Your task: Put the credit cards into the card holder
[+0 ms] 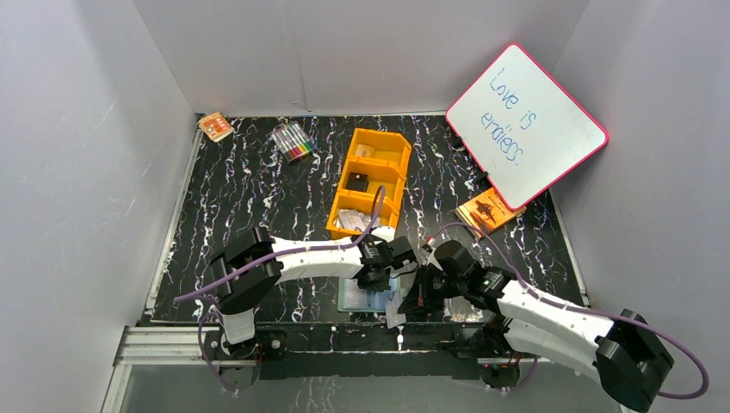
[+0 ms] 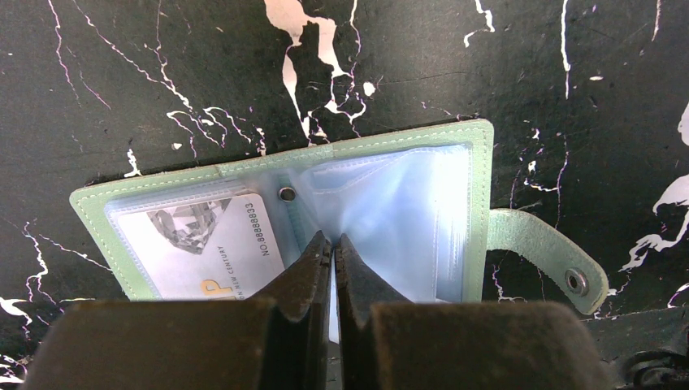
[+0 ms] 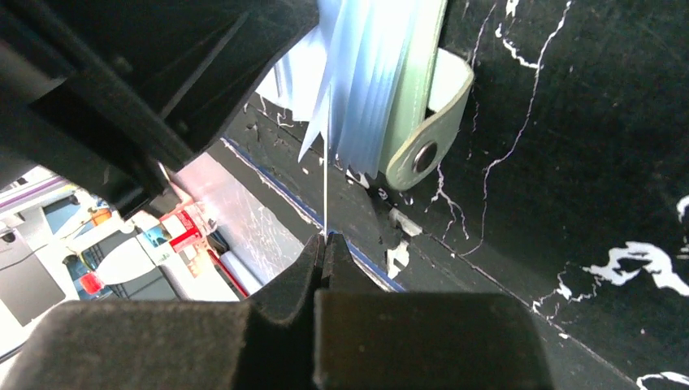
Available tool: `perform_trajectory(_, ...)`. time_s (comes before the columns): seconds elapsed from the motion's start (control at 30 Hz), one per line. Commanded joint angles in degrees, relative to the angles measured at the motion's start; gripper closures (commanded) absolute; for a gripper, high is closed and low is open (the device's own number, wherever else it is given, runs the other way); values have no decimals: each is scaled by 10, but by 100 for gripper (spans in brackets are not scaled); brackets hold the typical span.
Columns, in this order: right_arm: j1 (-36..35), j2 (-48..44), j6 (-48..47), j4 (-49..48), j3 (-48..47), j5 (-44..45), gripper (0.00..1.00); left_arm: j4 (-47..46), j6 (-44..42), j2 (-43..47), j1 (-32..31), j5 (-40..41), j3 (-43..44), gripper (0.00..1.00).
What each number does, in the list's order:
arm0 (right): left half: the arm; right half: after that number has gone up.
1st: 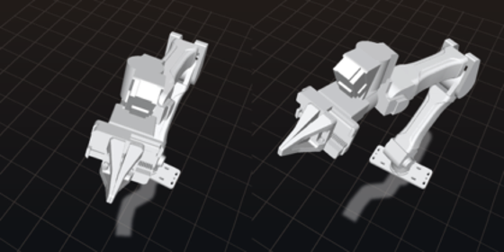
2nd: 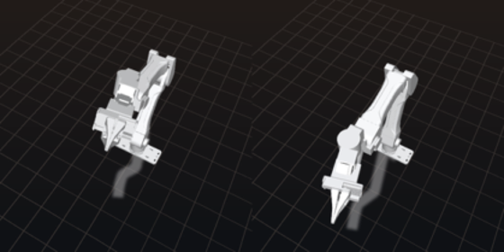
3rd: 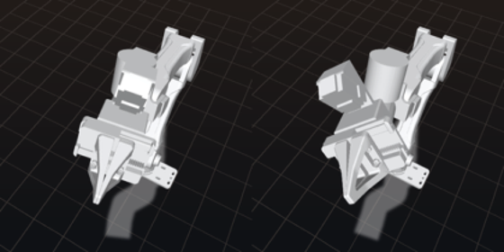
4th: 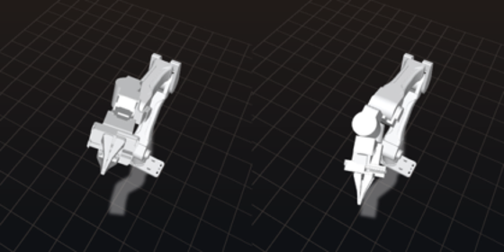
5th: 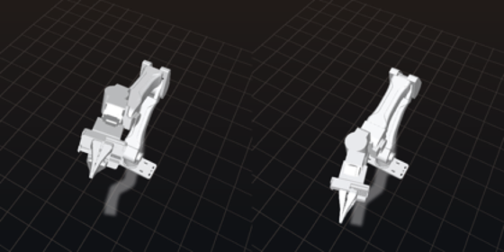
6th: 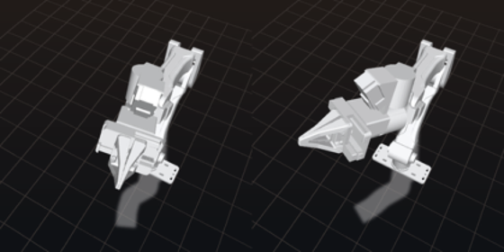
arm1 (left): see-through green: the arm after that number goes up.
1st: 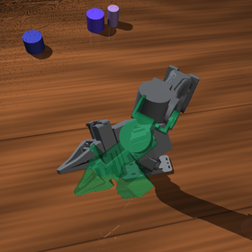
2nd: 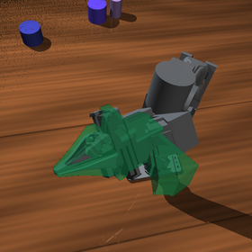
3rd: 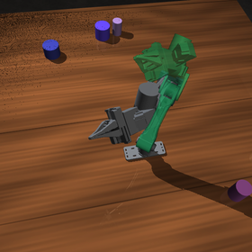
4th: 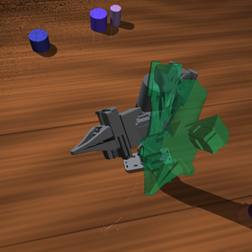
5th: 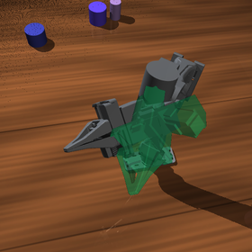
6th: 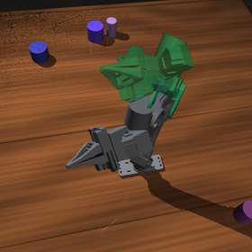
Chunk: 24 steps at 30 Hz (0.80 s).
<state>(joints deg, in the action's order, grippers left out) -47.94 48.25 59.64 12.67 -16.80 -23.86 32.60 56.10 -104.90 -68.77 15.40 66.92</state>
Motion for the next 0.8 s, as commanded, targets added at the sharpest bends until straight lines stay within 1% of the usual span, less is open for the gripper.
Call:
perform_trajectory(0.0,3,45,-12,-79,3,-16,100,12,0,-64,-5,-4,-36,100)
perform_trajectory(0.03,3,56,-17,-86,-1,-17,100,17,-2,-60,-5,-1,-31,97)
perform_trajectory(0.2,3,93,-29,-106,-9,-19,100,47,-12,-41,-5,20,-4,75)
perform_trajectory(0.43,3,129,-37,-121,-18,-21,100,68,-26,-19,-5,30,28,52)
perform_trajectory(0.53,3,132,-37,-121,-25,-21,100,76,-29,-8,-5,31,39,46)
perform_trajectory(0.77,3,126,-41,-112,-40,-15,100,94,-28,41,-5,30,57,39)
